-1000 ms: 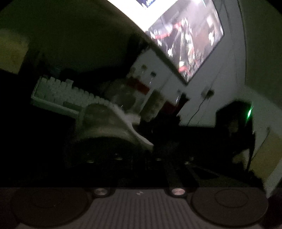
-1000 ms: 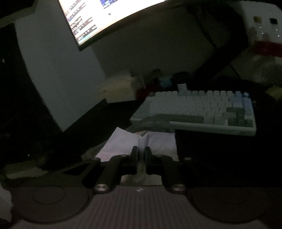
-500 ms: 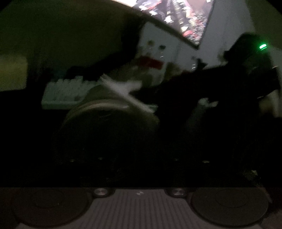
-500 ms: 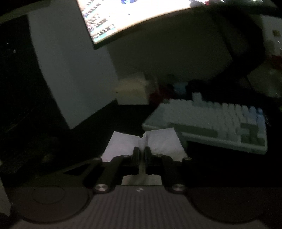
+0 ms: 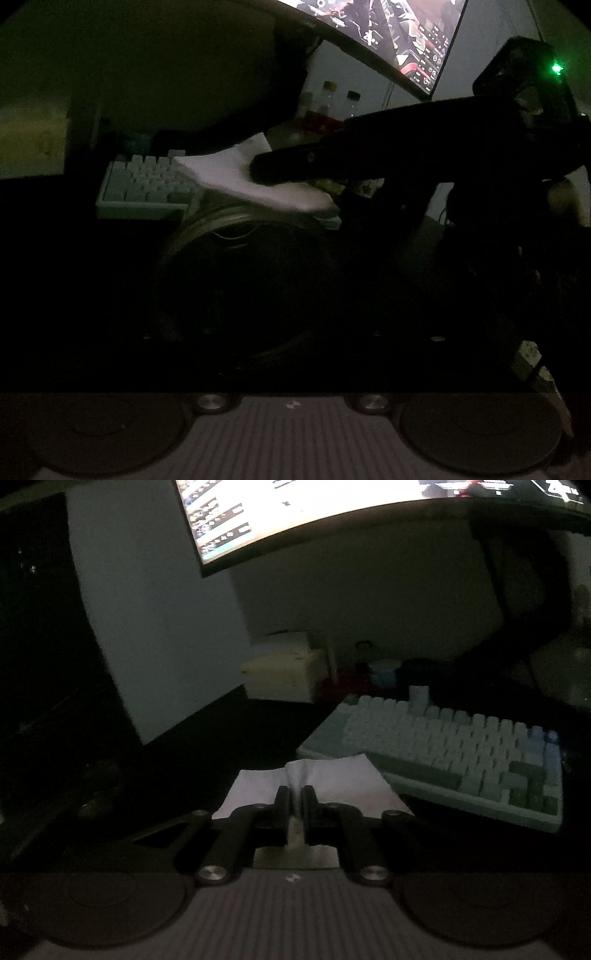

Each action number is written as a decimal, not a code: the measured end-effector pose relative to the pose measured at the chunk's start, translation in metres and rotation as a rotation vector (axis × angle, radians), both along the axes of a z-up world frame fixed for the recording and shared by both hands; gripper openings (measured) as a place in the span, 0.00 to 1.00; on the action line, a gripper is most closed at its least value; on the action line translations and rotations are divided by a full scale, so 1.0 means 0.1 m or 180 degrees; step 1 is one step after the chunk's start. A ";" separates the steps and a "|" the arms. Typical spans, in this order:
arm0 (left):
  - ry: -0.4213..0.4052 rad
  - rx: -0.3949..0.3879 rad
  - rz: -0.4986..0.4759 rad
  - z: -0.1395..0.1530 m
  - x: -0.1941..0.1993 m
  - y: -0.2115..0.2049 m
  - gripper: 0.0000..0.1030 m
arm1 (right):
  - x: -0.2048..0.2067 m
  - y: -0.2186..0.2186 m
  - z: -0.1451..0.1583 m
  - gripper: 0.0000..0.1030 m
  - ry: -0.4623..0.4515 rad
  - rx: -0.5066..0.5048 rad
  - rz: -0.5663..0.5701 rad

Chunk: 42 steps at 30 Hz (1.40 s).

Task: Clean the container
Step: 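Rub the tissue along the jar rim with the right gripper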

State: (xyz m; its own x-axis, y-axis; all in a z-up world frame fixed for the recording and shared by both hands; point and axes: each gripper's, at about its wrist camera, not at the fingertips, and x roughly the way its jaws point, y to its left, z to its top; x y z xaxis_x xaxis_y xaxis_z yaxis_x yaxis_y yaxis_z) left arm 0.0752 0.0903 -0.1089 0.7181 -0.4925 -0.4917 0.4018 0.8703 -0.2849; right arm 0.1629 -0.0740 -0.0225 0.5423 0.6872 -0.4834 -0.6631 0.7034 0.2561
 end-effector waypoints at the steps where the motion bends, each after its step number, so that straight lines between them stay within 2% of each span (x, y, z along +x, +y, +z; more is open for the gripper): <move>1: 0.0000 0.0002 0.0001 0.00 -0.01 -0.01 0.46 | -0.04 0.01 0.01 0.09 -0.0002 0.0019 0.0091; 4: 0.0008 -0.0007 0.0015 0.00 0.04 -0.01 0.46 | -0.11 0.05 0.03 0.09 -0.0086 -0.0027 0.0275; 9: 0.0018 -0.0018 0.0029 -0.01 0.12 -0.01 0.46 | 0.04 0.02 0.02 0.09 -0.0057 -0.0129 -0.0009; 11: 0.0008 -0.0023 0.0182 -0.01 -0.04 -0.22 0.46 | 0.04 0.01 0.01 0.09 -0.0055 -0.0133 -0.0025; 16: -0.0004 -0.0026 0.0245 -0.02 -0.05 -0.28 0.46 | -0.02 -0.01 0.01 0.09 -0.0083 -0.0117 0.0044; 23: 0.0004 -0.0017 0.0084 -0.03 0.04 -0.07 0.46 | -0.03 -0.02 0.01 0.09 -0.0111 -0.0121 0.0044; 35: 0.0005 -0.0012 0.0064 -0.07 0.08 -0.05 0.46 | -0.01 -0.06 -0.01 0.09 -0.0101 -0.0086 0.0035; 39: -0.0002 -0.0003 0.0043 -0.09 0.08 -0.05 0.46 | -0.17 0.12 0.01 0.09 -0.0073 -0.0080 -0.0152; 42: -0.0004 0.0000 0.0035 -0.09 0.09 -0.04 0.46 | -0.14 0.09 0.01 0.09 -0.0041 -0.0091 -0.0174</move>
State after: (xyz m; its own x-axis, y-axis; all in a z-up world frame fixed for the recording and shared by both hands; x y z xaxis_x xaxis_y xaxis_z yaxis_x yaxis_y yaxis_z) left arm 0.0841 0.0860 -0.1180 0.7241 -0.4846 -0.4907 0.3927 0.8746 -0.2843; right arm 0.1489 -0.0654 -0.0216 0.5850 0.6423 -0.4952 -0.6266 0.7456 0.2269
